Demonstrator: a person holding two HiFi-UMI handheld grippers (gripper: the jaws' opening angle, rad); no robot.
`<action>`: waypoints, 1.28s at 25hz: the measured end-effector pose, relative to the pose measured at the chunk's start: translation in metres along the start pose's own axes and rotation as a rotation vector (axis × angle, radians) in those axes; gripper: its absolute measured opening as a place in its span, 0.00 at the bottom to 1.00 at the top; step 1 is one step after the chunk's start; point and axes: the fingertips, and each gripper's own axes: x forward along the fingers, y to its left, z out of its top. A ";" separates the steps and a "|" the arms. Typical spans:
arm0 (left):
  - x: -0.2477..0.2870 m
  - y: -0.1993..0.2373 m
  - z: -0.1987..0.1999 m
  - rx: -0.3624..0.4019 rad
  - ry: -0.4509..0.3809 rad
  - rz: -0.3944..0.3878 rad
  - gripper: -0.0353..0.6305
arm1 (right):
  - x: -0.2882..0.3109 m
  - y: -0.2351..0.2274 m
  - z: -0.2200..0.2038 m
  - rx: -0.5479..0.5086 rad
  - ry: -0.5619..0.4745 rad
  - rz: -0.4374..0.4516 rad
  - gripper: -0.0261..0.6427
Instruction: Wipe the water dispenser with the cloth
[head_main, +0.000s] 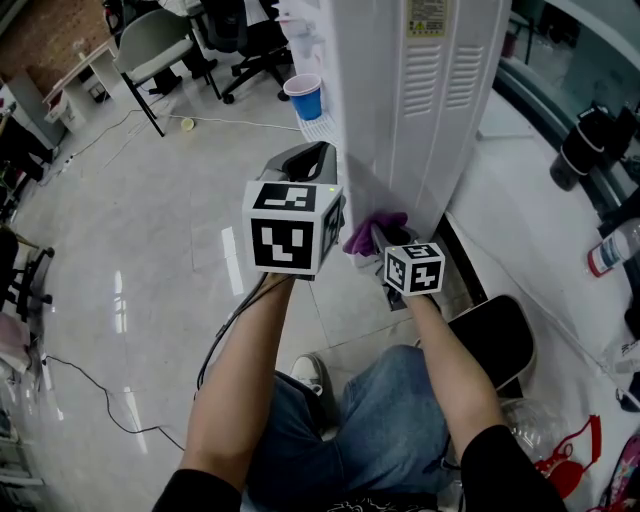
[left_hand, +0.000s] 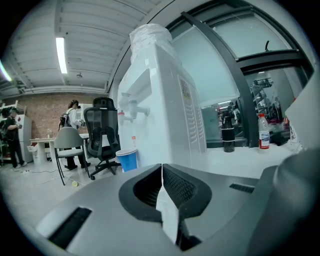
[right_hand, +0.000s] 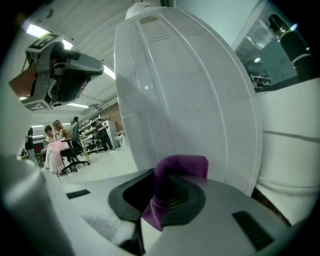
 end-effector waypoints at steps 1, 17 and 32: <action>0.000 0.000 0.000 0.001 0.002 -0.002 0.09 | 0.000 0.000 -0.004 0.008 0.006 -0.002 0.09; 0.014 0.028 0.021 0.008 0.078 -0.038 0.09 | -0.061 0.040 0.144 -0.100 -0.073 0.019 0.09; -0.038 0.070 0.247 -0.042 0.173 -0.125 0.09 | -0.158 0.108 0.424 -0.070 -0.052 -0.095 0.09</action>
